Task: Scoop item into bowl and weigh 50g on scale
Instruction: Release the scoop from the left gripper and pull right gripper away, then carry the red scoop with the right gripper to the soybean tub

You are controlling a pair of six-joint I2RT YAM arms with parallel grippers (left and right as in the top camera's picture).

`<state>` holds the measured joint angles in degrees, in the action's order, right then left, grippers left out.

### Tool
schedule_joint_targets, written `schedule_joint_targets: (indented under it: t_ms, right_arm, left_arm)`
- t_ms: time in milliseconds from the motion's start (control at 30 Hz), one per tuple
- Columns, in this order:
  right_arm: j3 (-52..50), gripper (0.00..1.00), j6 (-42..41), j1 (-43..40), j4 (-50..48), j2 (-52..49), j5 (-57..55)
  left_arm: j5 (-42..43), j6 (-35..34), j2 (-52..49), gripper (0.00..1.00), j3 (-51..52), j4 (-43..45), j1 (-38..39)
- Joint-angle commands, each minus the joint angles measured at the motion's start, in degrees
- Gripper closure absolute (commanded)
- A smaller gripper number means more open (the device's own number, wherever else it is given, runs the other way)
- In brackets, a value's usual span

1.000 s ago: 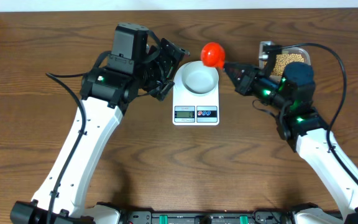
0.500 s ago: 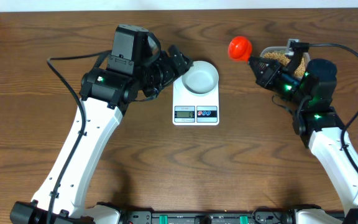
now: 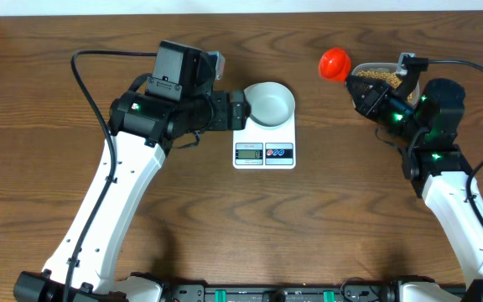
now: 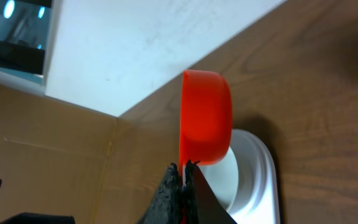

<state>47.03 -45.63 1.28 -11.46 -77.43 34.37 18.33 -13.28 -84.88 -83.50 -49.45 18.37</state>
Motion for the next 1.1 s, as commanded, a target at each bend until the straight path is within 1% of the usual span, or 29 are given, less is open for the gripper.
schedule_joint_targets:
  t_ms: [0,167,267,333,400,467,567,633,700,767,867,1067]
  right_arm:
    - [3.6,0.99,1.2,-0.3,3.1,-0.3,0.5]
    - [7.4,0.99,3.8,-0.3,8.7,-0.3,0.4]
    - [10.5,0.99,6.3,-0.3,13.8,-0.3,0.3]
    - [12.5,0.99,8.0,-0.3,17.7,-0.3,-0.4]
    - [14.5,0.99,9.8,-0.3,22.1,-0.3,-1.8]
    - [16.2,0.99,11.3,-0.3,25.8,-0.3,-3.0]
    - [18.3,0.99,12.8,-0.3,29.9,-0.3,-3.5]
    - [19.5,0.99,13.6,-0.3,32.0,-0.3,-3.5]
    - [20.5,0.99,14.6,-0.3,33.7,-0.3,-3.4]
    - [21.3,0.99,15.6,-0.3,35.4,-0.3,-3.4]
    - [22.7,0.99,17.0,-0.3,38.6,-0.3,-3.4]
    - [25.2,0.99,19.6,-0.2,44.1,-0.3,-3.4]
  left_arm:
    - [-9.3,4.1,0.2,0.07,-0.7,-0.9,-0.2]
    - [-9.2,4.0,0.2,0.07,-0.7,-1.1,-0.2]
    - [-9.2,4.4,0.2,0.07,-0.7,-1.1,-0.2]
    - [-8.7,7.8,0.2,0.07,-0.7,-1.3,-0.2]
    - [-7.5,13.4,0.2,0.07,-0.7,-2.0,-0.2]
    - [-6.9,17.0,0.2,0.07,-0.7,-2.9,-0.2]
    - [-6.5,23.6,0.2,0.07,-0.7,-4.8,-0.1]
    - [-4.6,28.7,0.1,0.07,-0.3,-5.9,0.0]
    - [-2.3,31.6,-0.1,0.07,0.5,-6.3,0.0]
    - [-1.0,33.2,-0.2,0.07,1.5,-6.3,0.0]
    - [1.0,38.2,-0.2,0.07,3.1,-7.3,0.0]
    - [2.2,46.6,-0.2,0.07,4.8,-7.3,0.0]
